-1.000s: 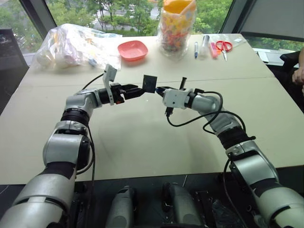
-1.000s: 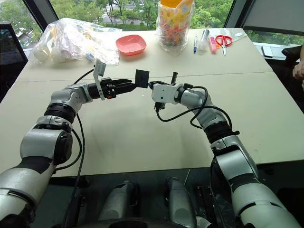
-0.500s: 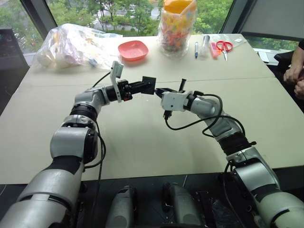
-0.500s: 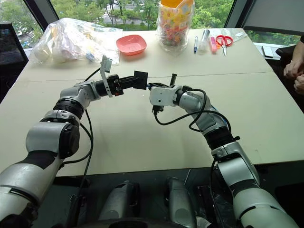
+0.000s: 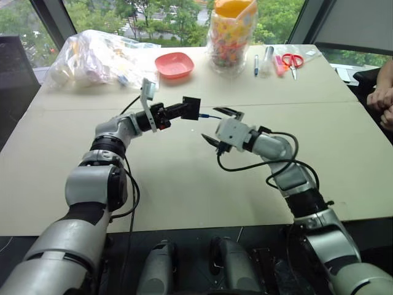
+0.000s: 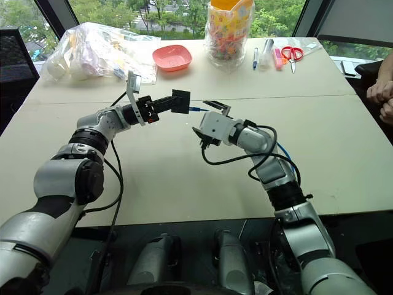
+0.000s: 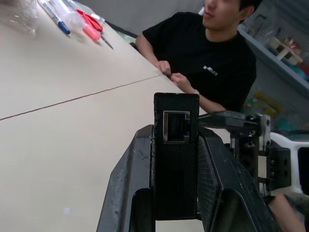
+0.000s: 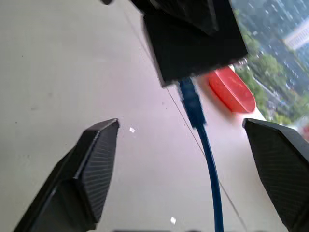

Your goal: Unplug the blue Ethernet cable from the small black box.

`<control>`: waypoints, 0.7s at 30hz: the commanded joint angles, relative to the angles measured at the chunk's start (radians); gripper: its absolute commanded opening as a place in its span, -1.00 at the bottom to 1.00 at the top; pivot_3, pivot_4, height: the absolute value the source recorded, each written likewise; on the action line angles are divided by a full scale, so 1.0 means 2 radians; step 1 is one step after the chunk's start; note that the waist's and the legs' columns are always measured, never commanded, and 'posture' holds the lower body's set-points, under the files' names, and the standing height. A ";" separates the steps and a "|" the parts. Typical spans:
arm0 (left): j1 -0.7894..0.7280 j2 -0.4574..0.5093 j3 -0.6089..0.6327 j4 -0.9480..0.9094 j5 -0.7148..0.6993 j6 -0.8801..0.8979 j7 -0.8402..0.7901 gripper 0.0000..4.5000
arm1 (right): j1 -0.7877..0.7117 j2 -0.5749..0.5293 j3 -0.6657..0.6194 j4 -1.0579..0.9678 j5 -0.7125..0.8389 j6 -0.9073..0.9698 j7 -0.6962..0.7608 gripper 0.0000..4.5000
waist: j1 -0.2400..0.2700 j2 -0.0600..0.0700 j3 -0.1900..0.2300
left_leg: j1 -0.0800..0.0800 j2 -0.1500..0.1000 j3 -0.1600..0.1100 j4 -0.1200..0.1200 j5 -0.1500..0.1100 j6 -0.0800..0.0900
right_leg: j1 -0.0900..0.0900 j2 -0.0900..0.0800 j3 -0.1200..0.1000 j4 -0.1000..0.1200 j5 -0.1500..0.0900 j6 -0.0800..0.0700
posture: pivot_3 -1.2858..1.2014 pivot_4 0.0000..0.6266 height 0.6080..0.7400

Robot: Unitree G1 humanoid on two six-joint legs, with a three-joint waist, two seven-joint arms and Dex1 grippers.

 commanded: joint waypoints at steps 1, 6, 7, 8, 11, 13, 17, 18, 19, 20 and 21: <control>-0.006 0.005 0.048 -0.041 -0.060 0.080 -0.022 -0.78 | 0.025 0.060 -0.092 -0.130 0.240 0.194 -0.026 0.74 | -0.001 0.000 0.000 | 0.000 0.000 0.000 0.000 0.000 0.000 | 0.000 0.000 0.000 0.000 0.000 -0.001 | 0.03 -0.52 1.00; 0.023 -0.012 0.075 -0.117 -0.119 0.190 -0.027 -0.78 | 0.042 0.125 -0.152 -0.168 0.435 0.291 -0.087 0.74 | -0.001 0.000 0.000 | 0.001 0.002 -0.001 0.001 0.000 0.000 | 0.001 0.000 0.000 0.001 0.000 0.000 | 0.03 -0.52 1.00; 0.032 -0.018 0.076 -0.139 -0.129 0.206 -0.022 -0.78 | 0.042 0.136 -0.156 -0.166 0.449 0.292 -0.103 0.74 | -0.001 0.000 0.000 | 0.002 0.003 -0.001 0.001 0.000 0.000 | 0.001 0.000 0.000 0.001 0.000 0.000 | 0.03 -0.52 1.00; 0.041 -0.024 0.075 -0.160 -0.137 0.219 -0.016 -0.78 | 0.041 0.145 -0.158 -0.163 0.460 0.291 -0.117 0.74 | -0.001 0.000 0.000 | 0.002 0.003 0.000 0.001 0.000 0.000 | 0.001 0.000 0.000 0.001 0.000 0.000 | 0.03 -0.52 1.00; 0.065 -0.038 0.071 -0.214 -0.154 0.248 -0.001 -0.78 | 0.034 0.159 -0.155 -0.160 0.475 0.284 -0.141 0.74 | -0.001 0.000 0.000 | 0.001 0.003 0.000 0.001 0.000 0.000 | 0.001 0.000 0.000 0.001 0.000 0.000 | 0.03 -0.52 1.00; 0.076 -0.045 0.070 -0.238 -0.163 0.260 0.010 -0.78 | 0.030 0.164 -0.150 -0.158 0.478 0.277 -0.152 0.74 | -0.001 0.000 0.000 | 0.001 0.003 0.000 0.000 0.000 0.000 | 0.001 0.001 0.000 0.000 0.000 0.000 | 0.03 -0.52 1.00; 0.091 -0.054 0.070 -0.267 -0.177 0.272 0.028 -0.78 | 0.027 0.172 -0.139 -0.152 0.479 0.264 -0.164 0.74 | -0.001 0.000 0.000 | 0.001 0.002 0.000 0.000 0.000 0.000 | 0.000 0.001 0.000 0.000 0.000 0.000 | 0.03 -0.52 1.00; 0.093 -0.055 0.069 -0.273 -0.180 0.274 0.031 -0.78 | 0.028 0.172 -0.138 -0.151 0.479 0.262 -0.166 0.74 | -0.001 0.000 0.000 | 0.001 0.002 0.000 0.000 0.000 0.000 | 0.001 0.001 0.000 0.000 0.000 0.000 | 0.03 -0.52 1.00; 0.097 -0.057 0.068 -0.279 -0.182 0.275 0.033 -0.78 | 0.028 0.172 -0.136 -0.150 0.478 0.259 -0.166 0.74 | -0.001 0.000 0.000 | 0.001 0.002 0.000 0.000 0.000 0.000 | 0.001 0.001 0.000 0.000 0.000 0.000 | 0.03 -0.52 1.00; 0.099 -0.057 0.067 -0.282 -0.185 0.277 0.036 -0.78 | 0.028 0.171 -0.134 -0.148 0.476 0.257 -0.167 0.74 | -0.001 0.000 0.000 | 0.001 0.002 0.000 0.000 0.000 0.000 | 0.000 0.001 0.000 0.000 0.000 0.000 | 0.03 -0.52 1.00; 0.102 -0.058 0.065 -0.287 -0.187 0.279 0.037 -0.78 | 0.028 0.170 -0.132 -0.146 0.475 0.254 -0.167 0.74 | -0.001 0.000 0.000 | 0.001 0.002 0.000 0.000 0.000 0.000 | 0.000 0.001 0.000 0.000 0.000 0.000 | 0.03 -0.52 1.00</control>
